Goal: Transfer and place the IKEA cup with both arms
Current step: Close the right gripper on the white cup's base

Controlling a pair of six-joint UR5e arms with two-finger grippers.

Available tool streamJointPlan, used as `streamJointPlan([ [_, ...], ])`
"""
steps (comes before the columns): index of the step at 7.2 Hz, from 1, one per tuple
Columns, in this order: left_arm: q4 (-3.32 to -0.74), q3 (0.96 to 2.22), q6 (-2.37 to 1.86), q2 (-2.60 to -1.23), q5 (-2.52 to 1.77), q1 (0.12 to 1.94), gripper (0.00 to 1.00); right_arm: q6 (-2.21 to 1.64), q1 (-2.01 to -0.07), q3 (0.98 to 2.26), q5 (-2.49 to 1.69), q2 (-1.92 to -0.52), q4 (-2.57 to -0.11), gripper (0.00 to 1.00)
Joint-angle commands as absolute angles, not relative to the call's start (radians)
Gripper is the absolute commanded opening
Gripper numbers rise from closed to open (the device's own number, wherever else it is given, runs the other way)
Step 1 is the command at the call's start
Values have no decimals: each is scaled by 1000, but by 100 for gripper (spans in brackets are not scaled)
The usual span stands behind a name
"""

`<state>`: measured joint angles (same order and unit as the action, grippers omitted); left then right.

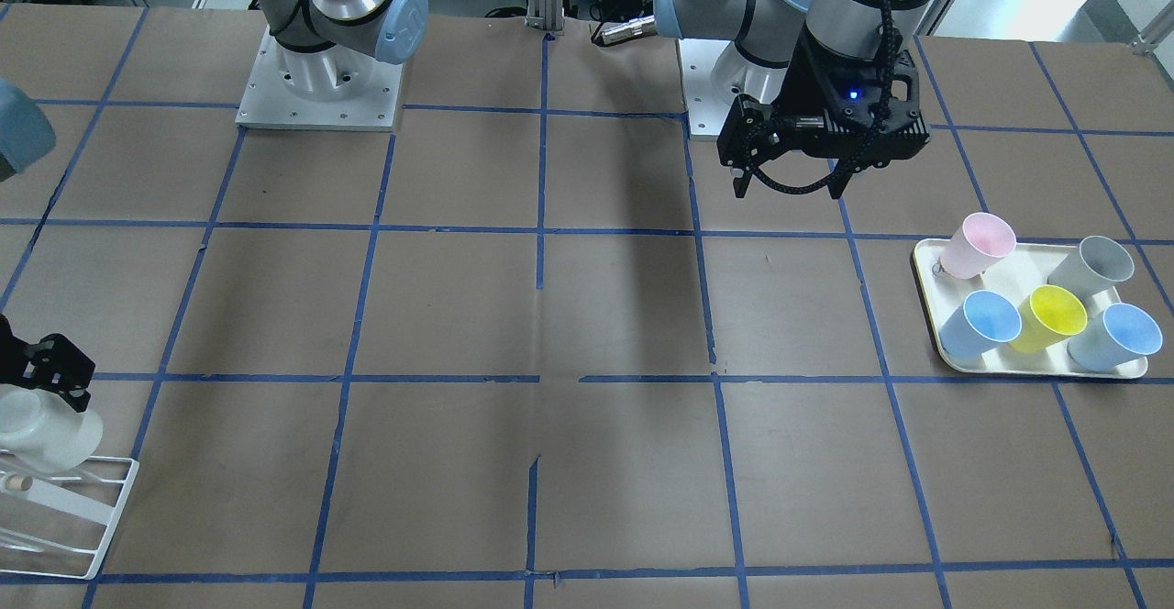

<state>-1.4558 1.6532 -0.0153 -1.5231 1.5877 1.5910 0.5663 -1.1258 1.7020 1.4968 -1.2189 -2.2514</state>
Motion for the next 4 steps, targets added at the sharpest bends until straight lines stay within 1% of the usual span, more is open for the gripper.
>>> streamJointPlan([
  [1, -1457, 1657, -15, -1520, 1588, 1592, 100, 565, -1126, 1695, 1496, -1218, -2269, 88],
  [4, -1456, 1652, -15, -1522, 1588, 1592, 100, 560, -1127, 1680, 1458, -1198, -2296, 89],
])
